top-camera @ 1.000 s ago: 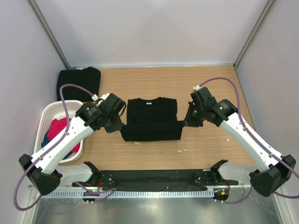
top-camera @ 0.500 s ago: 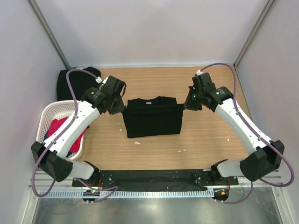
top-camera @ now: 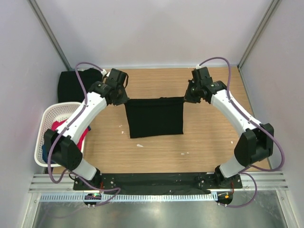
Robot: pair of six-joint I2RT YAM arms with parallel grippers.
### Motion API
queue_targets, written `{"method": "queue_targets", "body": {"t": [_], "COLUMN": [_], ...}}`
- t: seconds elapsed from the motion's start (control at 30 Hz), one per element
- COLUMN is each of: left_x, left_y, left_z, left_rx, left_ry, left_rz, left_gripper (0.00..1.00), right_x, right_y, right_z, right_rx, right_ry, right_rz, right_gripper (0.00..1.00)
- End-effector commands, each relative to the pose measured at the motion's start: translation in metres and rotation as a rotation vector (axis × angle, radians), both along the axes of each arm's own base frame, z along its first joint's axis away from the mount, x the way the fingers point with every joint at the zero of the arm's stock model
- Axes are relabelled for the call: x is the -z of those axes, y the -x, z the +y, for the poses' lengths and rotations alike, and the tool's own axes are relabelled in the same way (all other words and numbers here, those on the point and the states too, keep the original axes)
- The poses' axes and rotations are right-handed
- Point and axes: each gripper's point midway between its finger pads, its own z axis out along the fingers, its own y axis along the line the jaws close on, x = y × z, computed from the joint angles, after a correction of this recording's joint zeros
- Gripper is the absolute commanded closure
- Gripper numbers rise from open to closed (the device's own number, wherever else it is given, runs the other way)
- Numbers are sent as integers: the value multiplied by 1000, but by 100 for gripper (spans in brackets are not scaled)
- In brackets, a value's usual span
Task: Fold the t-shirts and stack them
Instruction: Fold the tshirt
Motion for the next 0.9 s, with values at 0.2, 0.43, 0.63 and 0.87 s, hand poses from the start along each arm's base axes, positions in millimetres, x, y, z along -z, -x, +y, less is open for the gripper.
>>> {"method": "queue_targets", "body": {"t": [0.2, 0.43, 0.63, 0.87], "left_x": [24, 55, 70, -15], "left_y": [-77, -142, -180, -204], "left_z": [11, 2, 7, -2], "left_rx": [16, 26, 0, 12], "left_ry": [-49, -37, -62, 15], "left_rz": [-89, -122, -59, -177], "left_gripper": [100, 100, 54, 22], "right_x": [24, 64, 73, -15], "right_y": [-86, -144, -182, -203], "right_z": [-9, -3, -8, 13], "right_rx": [54, 52, 36, -43], "right_ry": [47, 73, 107, -22], "right_rz": [-97, -74, -57, -227], "right_gripper": [99, 99, 47, 15]}}
